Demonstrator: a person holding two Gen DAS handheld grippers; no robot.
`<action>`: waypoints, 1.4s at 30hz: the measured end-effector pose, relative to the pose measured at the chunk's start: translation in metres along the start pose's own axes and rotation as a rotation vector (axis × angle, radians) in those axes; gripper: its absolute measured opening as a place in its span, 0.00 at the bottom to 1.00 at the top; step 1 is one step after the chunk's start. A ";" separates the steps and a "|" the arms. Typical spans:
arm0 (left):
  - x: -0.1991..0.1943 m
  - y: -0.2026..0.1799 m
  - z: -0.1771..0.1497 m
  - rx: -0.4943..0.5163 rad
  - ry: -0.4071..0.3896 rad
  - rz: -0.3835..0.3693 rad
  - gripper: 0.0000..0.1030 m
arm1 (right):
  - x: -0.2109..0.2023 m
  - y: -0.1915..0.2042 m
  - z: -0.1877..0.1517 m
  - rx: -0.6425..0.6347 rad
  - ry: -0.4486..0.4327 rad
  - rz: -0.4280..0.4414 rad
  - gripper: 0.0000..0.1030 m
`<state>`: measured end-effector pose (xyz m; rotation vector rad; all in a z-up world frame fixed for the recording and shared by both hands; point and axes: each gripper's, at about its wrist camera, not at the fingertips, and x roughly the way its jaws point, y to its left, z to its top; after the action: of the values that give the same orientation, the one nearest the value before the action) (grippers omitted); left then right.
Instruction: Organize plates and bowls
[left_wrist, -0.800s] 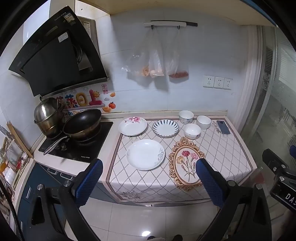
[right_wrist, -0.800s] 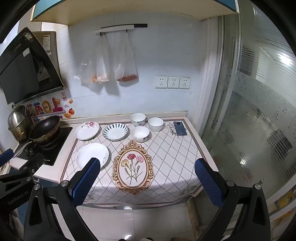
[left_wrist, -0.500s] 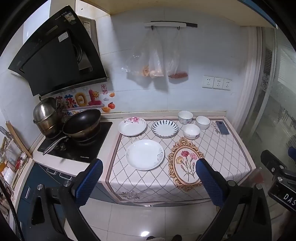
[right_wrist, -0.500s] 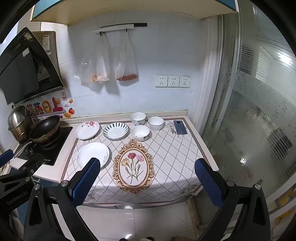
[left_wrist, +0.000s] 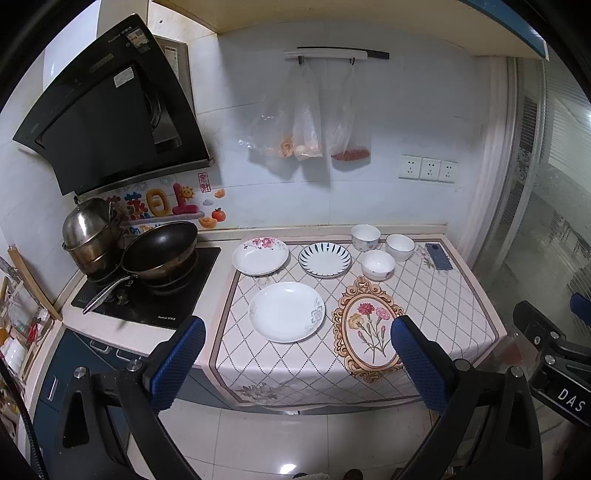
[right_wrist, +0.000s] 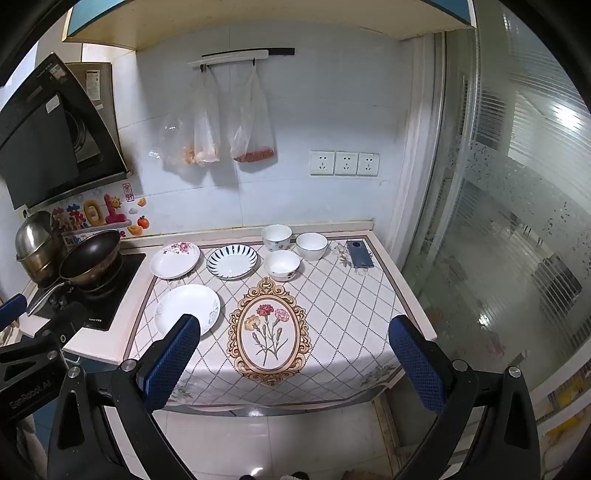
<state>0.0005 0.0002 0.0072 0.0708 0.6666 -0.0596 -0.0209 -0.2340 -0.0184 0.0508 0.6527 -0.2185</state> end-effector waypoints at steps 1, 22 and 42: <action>-0.001 0.001 -0.001 -0.002 -0.001 0.000 1.00 | 0.000 -0.001 0.000 0.002 0.000 0.001 1.00; 0.000 -0.002 0.000 0.001 -0.001 -0.008 1.00 | 0.004 0.002 0.004 0.023 0.018 0.001 1.00; 0.001 -0.002 0.005 0.005 -0.003 -0.010 1.00 | 0.004 0.004 0.006 0.028 0.017 0.006 1.00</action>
<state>0.0040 -0.0024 0.0100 0.0721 0.6634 -0.0713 -0.0130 -0.2319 -0.0163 0.0812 0.6667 -0.2214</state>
